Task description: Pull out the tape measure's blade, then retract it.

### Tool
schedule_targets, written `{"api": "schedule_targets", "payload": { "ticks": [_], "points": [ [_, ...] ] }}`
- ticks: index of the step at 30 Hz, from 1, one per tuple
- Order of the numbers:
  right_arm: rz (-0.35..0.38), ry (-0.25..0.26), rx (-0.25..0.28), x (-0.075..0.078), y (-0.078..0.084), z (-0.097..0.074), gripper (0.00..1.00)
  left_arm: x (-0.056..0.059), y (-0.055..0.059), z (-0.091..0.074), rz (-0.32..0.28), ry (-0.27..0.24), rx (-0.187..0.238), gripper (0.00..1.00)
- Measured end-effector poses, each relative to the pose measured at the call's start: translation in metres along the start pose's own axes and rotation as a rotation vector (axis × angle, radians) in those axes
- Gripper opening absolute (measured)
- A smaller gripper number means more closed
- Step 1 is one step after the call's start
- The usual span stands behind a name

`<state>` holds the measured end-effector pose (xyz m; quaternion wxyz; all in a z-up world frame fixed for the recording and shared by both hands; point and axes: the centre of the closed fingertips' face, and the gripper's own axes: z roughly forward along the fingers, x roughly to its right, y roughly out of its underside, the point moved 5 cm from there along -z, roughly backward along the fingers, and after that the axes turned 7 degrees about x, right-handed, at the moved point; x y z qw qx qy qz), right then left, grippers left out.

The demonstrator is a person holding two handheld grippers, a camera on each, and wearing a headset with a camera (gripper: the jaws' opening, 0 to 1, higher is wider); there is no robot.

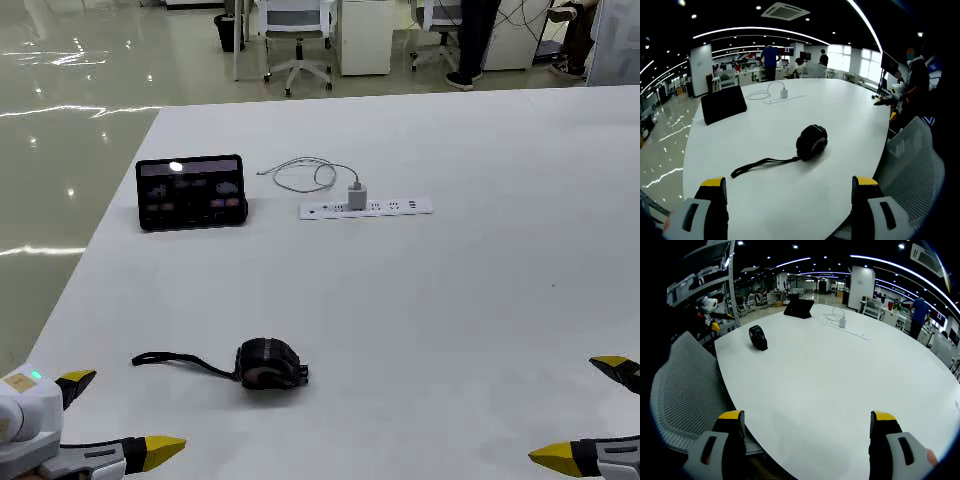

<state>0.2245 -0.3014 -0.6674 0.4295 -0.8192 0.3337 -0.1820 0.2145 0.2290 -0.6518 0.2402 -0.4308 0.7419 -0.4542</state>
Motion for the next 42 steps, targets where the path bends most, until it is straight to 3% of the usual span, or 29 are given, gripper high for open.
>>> {"api": "schedule_targets", "payload": {
  "ticks": [15,18,22,24,26,27,29,30,33,42],
  "points": [
    [-0.010,-0.008,0.009,0.000,-0.004,0.000,1.00,0.001,0.005,-0.001,-0.002,0.005,-0.005,1.00],
    [-0.014,-0.005,0.019,0.000,-0.005,0.000,1.00,0.000,0.002,-0.001,0.028,0.009,0.024,1.00],
    [-0.021,-0.002,0.022,-0.002,-0.005,0.000,1.00,-0.002,0.001,-0.001,0.040,0.015,0.025,1.00],
    [-0.021,-0.007,0.024,-0.002,-0.005,0.001,1.00,-0.001,0.002,0.000,0.030,0.039,0.017,1.00],
    [-0.023,-0.005,0.023,-0.002,-0.005,0.002,1.00,0.000,-0.003,0.003,0.103,0.075,0.047,1.00],
    [-0.023,-0.007,0.021,-0.002,-0.006,0.002,1.00,0.002,-0.003,0.003,0.094,0.087,0.047,1.00],
    [-0.022,-0.010,0.022,-0.001,-0.007,0.004,1.00,-0.002,0.001,0.003,0.073,0.068,-0.033,1.00],
    [-0.028,-0.014,0.034,0.000,-0.009,0.005,1.00,0.000,0.003,0.004,0.054,0.091,-0.068,1.00],
    [-0.025,-0.024,0.053,0.002,-0.015,0.007,1.00,0.001,-0.005,0.010,0.112,0.132,-0.033,1.00],
    [-0.049,-0.050,0.080,0.004,-0.032,0.018,1.00,0.001,-0.024,0.026,0.158,0.239,-0.060,1.00]
  ]
}}
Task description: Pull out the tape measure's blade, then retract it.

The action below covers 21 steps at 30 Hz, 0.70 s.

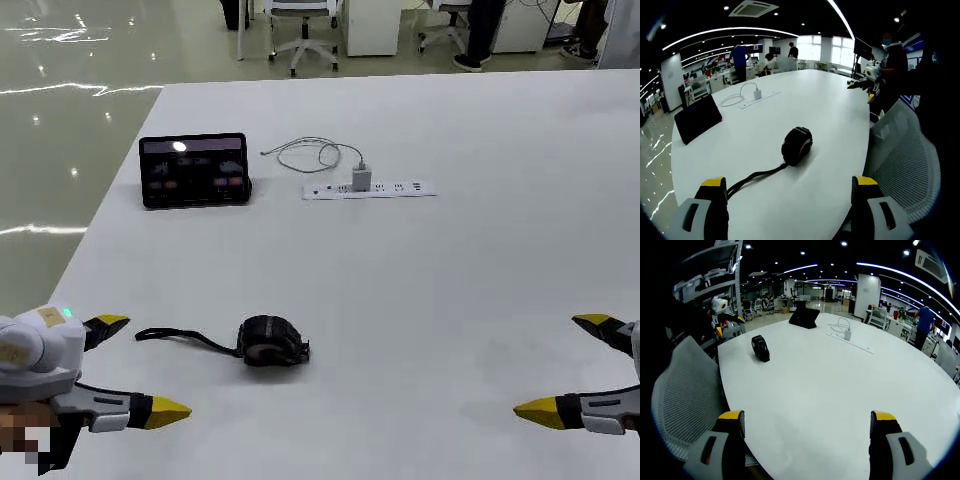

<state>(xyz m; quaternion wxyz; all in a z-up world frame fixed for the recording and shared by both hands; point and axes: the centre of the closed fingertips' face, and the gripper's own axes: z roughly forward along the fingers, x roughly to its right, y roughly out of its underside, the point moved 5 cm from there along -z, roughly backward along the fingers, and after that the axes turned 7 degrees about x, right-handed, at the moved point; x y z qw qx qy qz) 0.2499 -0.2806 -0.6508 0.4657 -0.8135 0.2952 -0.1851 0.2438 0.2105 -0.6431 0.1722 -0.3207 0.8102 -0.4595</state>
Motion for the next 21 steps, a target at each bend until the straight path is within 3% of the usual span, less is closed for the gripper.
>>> {"api": "schedule_targets", "payload": {
  "ticks": [7,13,15,16,17,18,21],
  "points": [
    [-0.033,-0.019,0.012,0.000,-0.010,0.012,1.00,-0.004,-0.011,0.018,0.081,0.081,-0.023,0.99],
    [-0.048,-0.042,0.001,0.002,-0.016,0.022,1.00,-0.004,-0.015,0.036,0.125,0.150,-0.081,0.99],
    [-0.044,-0.057,-0.009,0.002,-0.016,0.027,1.00,-0.009,-0.013,0.044,0.195,0.160,-0.110,0.98],
    [-0.051,-0.065,-0.009,0.001,-0.016,0.030,1.00,-0.011,-0.010,0.047,0.238,0.163,-0.143,0.96],
    [-0.050,-0.068,-0.013,0.001,-0.016,0.032,1.00,-0.011,-0.008,0.050,0.228,0.175,-0.163,0.96],
    [-0.044,-0.076,-0.022,0.001,-0.015,0.036,1.00,-0.010,-0.010,0.054,0.201,0.184,-0.152,0.96],
    [-0.054,-0.090,-0.028,0.000,-0.014,0.043,1.00,-0.008,-0.012,0.061,0.211,0.215,-0.163,0.96]
  ]
}}
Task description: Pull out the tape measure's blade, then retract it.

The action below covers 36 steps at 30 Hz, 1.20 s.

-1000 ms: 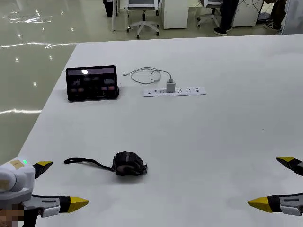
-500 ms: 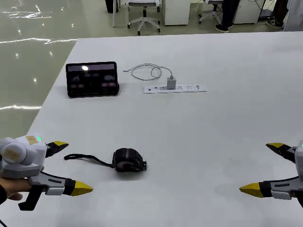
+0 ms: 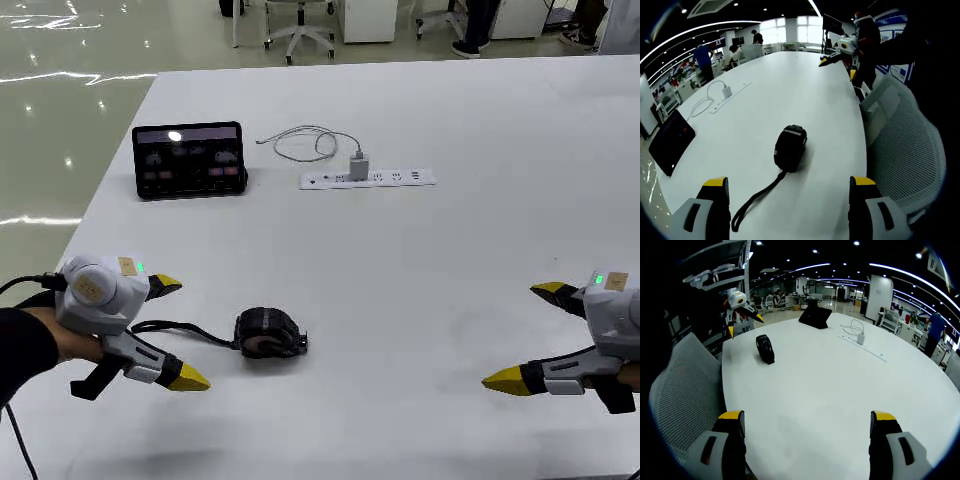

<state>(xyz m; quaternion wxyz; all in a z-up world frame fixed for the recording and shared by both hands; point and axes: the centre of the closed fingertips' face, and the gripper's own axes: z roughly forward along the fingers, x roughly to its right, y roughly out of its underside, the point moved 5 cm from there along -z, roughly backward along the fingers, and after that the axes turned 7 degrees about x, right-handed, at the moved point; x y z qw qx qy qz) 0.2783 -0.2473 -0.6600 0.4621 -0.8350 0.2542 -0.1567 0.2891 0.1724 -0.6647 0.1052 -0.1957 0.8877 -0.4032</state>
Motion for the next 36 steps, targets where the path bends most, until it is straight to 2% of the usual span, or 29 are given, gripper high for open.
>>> {"api": "schedule_targets", "payload": {
  "ticks": [5,7,9,13,16,18,19,21,22,26,29,32,36],
  "points": [
    [-0.016,-0.031,0.000,-0.003,-0.005,0.013,1.00,-0.003,-0.006,0.014,0.038,0.043,-0.031,0.96],
    [-0.021,-0.043,0.006,-0.004,-0.008,0.019,1.00,-0.004,-0.007,0.019,0.075,0.060,-0.046,0.96],
    [-0.026,-0.057,0.007,-0.006,-0.011,0.023,1.00,-0.004,-0.009,0.023,0.069,0.075,-0.059,0.96],
    [-0.080,-0.107,0.040,-0.010,-0.020,0.033,1.00,-0.007,-0.015,0.033,0.119,0.098,-0.089,0.95],
    [-0.102,-0.128,0.035,-0.012,-0.022,0.041,1.00,-0.007,-0.020,0.041,0.142,0.118,-0.114,0.95],
    [-0.101,-0.141,0.012,-0.013,-0.022,0.047,1.00,-0.008,-0.023,0.047,0.226,0.142,-0.129,0.93],
    [-0.097,-0.144,0.007,-0.013,-0.022,0.049,1.00,-0.007,-0.025,0.048,0.247,0.152,-0.135,0.90],
    [-0.123,-0.163,0.013,-0.016,-0.024,0.055,1.00,-0.005,-0.026,0.053,0.231,0.168,-0.151,0.88],
    [-0.131,-0.175,0.016,-0.017,-0.025,0.058,1.00,-0.006,-0.025,0.056,0.247,0.174,-0.167,0.88],
    [-0.177,-0.205,0.042,-0.020,-0.031,0.068,1.00,-0.007,-0.026,0.063,0.266,0.196,-0.185,0.87],
    [-0.182,-0.222,0.046,-0.018,-0.033,0.075,1.00,-0.007,-0.026,0.070,0.258,0.214,-0.196,0.86],
    [-0.187,-0.242,0.044,-0.019,-0.036,0.082,1.00,-0.002,-0.024,0.074,0.226,0.247,-0.212,0.77],
    [-0.171,-0.250,0.079,-0.021,-0.043,0.089,1.00,-0.003,-0.022,0.082,0.250,0.244,-0.217,0.73]
  ]
}}
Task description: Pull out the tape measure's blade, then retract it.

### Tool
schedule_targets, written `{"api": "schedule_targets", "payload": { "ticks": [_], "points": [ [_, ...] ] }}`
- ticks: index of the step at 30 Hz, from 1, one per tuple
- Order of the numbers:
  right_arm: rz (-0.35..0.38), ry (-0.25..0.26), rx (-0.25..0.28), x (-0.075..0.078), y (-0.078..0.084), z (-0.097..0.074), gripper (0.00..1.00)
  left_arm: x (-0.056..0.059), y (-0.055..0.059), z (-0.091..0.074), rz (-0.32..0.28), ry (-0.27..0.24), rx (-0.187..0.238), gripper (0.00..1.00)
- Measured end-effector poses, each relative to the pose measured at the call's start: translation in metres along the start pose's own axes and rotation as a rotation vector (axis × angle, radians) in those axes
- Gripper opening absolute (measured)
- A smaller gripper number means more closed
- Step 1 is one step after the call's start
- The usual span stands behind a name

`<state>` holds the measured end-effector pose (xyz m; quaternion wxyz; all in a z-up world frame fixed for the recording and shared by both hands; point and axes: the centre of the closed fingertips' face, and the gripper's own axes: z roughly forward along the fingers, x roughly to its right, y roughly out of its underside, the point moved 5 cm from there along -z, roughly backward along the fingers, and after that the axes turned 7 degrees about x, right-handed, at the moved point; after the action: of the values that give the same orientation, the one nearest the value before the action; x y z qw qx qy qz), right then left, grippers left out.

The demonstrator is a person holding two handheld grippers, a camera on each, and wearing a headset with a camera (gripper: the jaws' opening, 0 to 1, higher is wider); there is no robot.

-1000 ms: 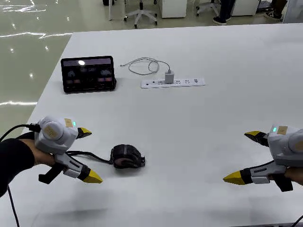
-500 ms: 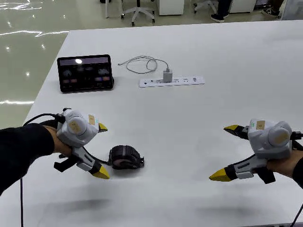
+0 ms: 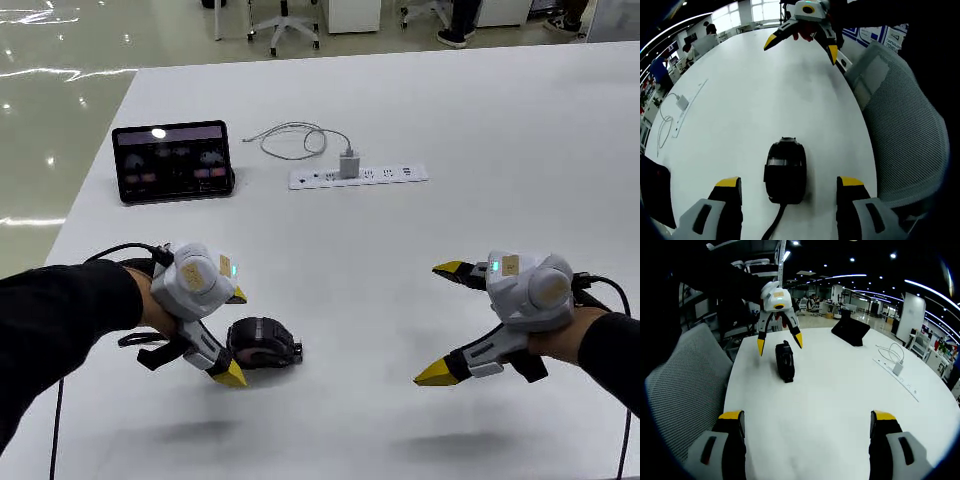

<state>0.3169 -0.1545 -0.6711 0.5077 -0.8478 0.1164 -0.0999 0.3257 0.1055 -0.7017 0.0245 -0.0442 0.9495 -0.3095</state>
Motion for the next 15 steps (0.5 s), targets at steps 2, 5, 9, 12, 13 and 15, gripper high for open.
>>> {"api": "schedule_targets", "payload": {
  "ticks": [2,5,9,12,13,15],
  "points": [
    [0.024,-0.026,-0.006,-0.005,0.001,0.007,1.00,-0.002,-0.002,0.002,0.001,-0.004,0.005,0.66],
    [-0.010,-0.056,-0.022,-0.010,0.004,0.016,1.00,-0.006,-0.004,0.004,0.010,-0.027,-0.001,0.51],
    [-0.011,-0.071,-0.020,-0.014,0.002,0.027,1.00,-0.006,-0.006,0.008,0.011,-0.021,-0.001,0.41],
    [-0.001,-0.077,-0.006,-0.014,-0.002,0.035,0.99,-0.005,-0.005,0.009,0.032,-0.023,-0.018,0.40],
    [-0.007,-0.082,-0.006,-0.015,-0.003,0.038,0.98,-0.006,-0.003,0.010,0.043,-0.025,-0.028,0.36],
    [-0.009,-0.092,-0.008,-0.016,-0.005,0.041,0.97,-0.002,-0.002,0.013,0.035,-0.001,-0.030,0.31]
  ]
}}
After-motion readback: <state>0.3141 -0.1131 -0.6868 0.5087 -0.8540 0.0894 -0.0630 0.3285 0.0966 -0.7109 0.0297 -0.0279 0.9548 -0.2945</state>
